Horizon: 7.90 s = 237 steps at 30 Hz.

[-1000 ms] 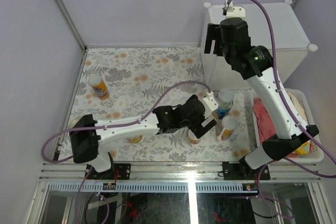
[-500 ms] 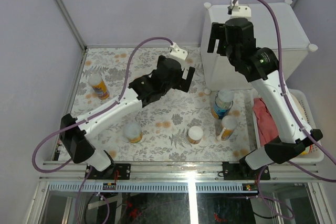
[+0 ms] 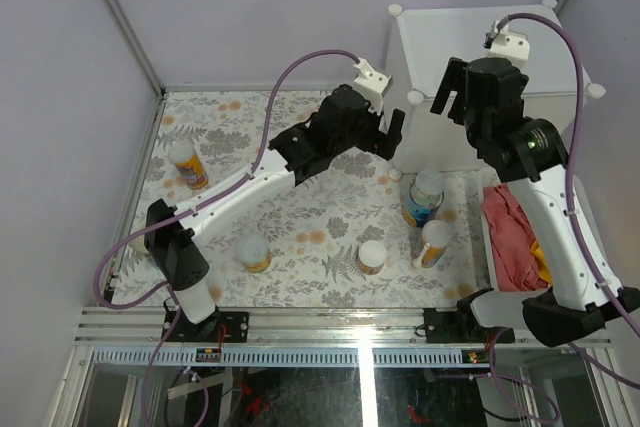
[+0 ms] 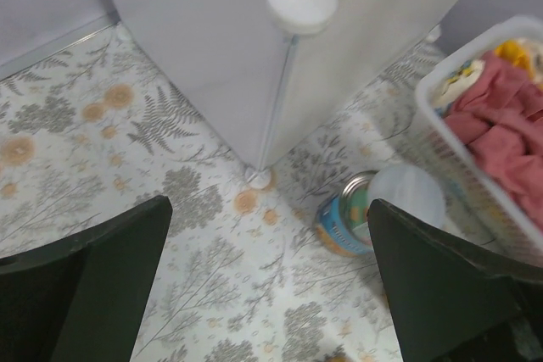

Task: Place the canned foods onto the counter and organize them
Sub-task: Move the counter to the center of the board.

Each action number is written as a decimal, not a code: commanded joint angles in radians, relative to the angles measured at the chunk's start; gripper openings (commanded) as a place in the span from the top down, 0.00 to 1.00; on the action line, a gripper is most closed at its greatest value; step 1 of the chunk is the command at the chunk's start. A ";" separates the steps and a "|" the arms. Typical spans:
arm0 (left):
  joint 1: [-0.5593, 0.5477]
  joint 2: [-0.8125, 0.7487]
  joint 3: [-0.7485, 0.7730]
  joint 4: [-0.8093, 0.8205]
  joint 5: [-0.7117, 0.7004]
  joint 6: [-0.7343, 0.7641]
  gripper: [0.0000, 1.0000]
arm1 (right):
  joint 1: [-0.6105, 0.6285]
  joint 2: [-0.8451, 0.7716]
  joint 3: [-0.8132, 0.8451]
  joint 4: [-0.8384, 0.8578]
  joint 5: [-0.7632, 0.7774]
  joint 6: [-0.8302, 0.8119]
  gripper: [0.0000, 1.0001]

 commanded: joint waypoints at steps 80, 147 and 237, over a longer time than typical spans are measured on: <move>-0.019 0.243 0.037 0.740 -0.026 0.215 0.22 | -0.008 -0.164 -0.184 0.228 -0.108 -0.015 0.15; 0.042 0.189 -0.045 0.816 -0.219 0.138 1.00 | -0.009 -0.171 -0.187 0.233 -0.114 -0.014 0.16; 0.548 -0.516 -0.783 0.696 -0.103 0.090 1.00 | -0.300 0.128 -0.231 0.454 -0.630 0.268 0.25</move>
